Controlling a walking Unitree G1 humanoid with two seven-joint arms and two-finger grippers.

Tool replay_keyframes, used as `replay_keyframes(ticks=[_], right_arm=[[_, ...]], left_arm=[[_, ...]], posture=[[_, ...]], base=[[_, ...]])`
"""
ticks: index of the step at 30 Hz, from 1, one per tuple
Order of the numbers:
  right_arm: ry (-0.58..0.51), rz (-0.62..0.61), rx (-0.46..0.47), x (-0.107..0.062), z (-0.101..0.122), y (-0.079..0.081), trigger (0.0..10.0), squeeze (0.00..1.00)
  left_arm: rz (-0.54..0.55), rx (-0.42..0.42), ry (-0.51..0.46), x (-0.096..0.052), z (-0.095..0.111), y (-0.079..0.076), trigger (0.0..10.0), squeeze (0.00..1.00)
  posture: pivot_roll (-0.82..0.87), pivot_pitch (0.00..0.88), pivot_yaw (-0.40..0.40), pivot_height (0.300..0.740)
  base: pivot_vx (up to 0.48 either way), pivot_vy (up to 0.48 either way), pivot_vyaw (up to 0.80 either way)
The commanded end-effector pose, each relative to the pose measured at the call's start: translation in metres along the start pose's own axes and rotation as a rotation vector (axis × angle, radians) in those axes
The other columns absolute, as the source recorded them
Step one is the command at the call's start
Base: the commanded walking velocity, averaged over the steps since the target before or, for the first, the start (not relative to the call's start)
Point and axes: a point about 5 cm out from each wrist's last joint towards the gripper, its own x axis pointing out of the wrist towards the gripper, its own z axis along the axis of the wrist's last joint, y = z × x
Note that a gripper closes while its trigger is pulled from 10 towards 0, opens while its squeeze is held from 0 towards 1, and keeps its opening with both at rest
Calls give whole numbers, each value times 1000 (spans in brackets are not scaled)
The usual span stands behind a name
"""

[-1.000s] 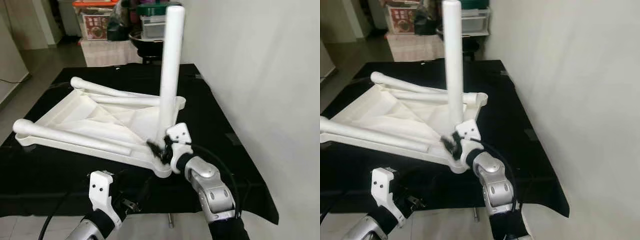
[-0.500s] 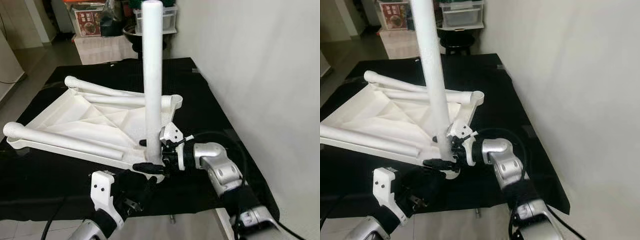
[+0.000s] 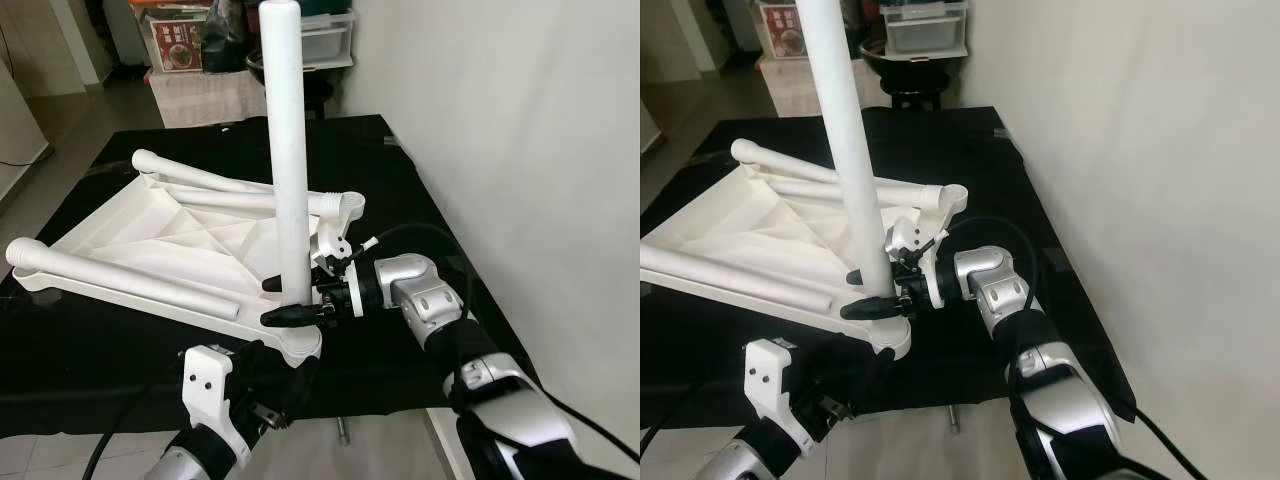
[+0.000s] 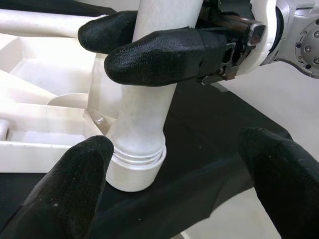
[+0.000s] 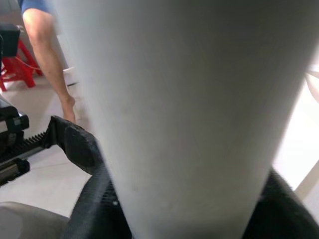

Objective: Building children table

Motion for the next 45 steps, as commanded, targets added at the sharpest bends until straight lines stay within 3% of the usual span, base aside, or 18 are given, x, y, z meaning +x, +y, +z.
replay_keyframes(ticks=[1, 6, 9, 11, 12, 13, 14, 17, 24, 25, 26, 27, 30, 31, 37, 42, 43, 45], right_arm=[[-5, 26, 7, 5, -1, 2, 0, 0], [-9, -19, 30, -1, -11, 4, 0, 0], [4, -154, 80, -12, -31, 13, 0, 0], [45, -627, 202, -18, -53, 16, 0, 0], [45, -627, 202, -18, -53, 16, 0, 0], [35, -945, 273, -28, -60, 23, 0, 0], [35, -945, 273, -28, -60, 23, 0, 0], [1, -1051, 243, -23, -55, 57, 0, 0], [21, -1017, 217, -22, -51, 34, 0, 0], [48, -1001, 196, -21, -48, 31, 7098, 0], [48, -1001, 196, -21, -48, 31, 7098, 0], [66, -990, 185, -19, -46, 30, 10000, 0], [85, -967, 171, -16, -42, 31, 10000, 0], [86, -912, 175, -10, -37, 34, 10000, 1000], [-12, -538, 62, 6, -4, 28, 10000, 1000], [6, -229, -86, 7, 1, 33, 10000, 1000], [18, -154, -106, 6, 0, 33, 10000, 0], [72, -83, -109, 4, -5, 30, 10000, 0]], left_arm=[[2, 1, 2, -1, 0, -1, 10000, 0], [0, -1, 5, -1, 0, -1, 10000, 0], [-1, -2, 7, -2, 0, -2, 10000, 0], [1, 1, 6, -2, 1, -1, 10000, 0], [1, 1, 6, -2, 1, -1, 10000, 0], [3, 3, 5, -3, 2, 0, 10000, 0], [3, 3, 5, -3, 2, 0, 10000, 0], [6, 9, 3, 0, 3, 7, 10000, 0], [3, 12, -1, 6, 4, 13, 10000, 0], [16, 13, -10, 6, 5, 14, 10000, 0], [16, 13, -10, 6, 5, 14, 10000, 0], [25, 14, -16, 6, 6, 15, 10000, 0], [33, 15, -22, 7, 7, 16, 10000, 0], [35, 14, -24, 7, 8, 16, 10000, 0], [24, 9, -25, 9, 9, 15, 10000, 0], [20, 7, -26, 10, 10, 14, 10000, 0], [19, 7, -27, 10, 10, 14, 10000, 0], [19, 5, -28, 10, 10, 13, 10000, 0]], posture=[[95, 83, 8, 740], [87, 82, 10, 740], [75, 91, 0, 740], [77, 100, -8, 740], [77, 100, -8, 740], [66, 102, -2, 740], [66, 102, -2, 740], [9, 82, 42, 740], [39, 78, 34, 740], [41, 78, 31, 740], [41, 78, 31, 740], [41, 78, 31, 740], [46, 82, 28, 740], [48, 82, 28, 740], [56, 91, 29, 740], [65, 96, 28, 740], [65, 96, 28, 740], [68, 98, 27, 740]], base=[[0, 0, 0], [0, 0, 0], [0, 0, 0], [0, 0, 0], [0, 0, 0], [0, 0, 0], [0, 0, 0], [0, 0, 0], [0, 0, 0], [0, 0, 0], [0, 0, 0], [0, 0, 0], [0, 0, 0], [0, 0, 0], [0, 0, 0], [0, 0, 0], [0, 0, 0], [0, 0, 0]])
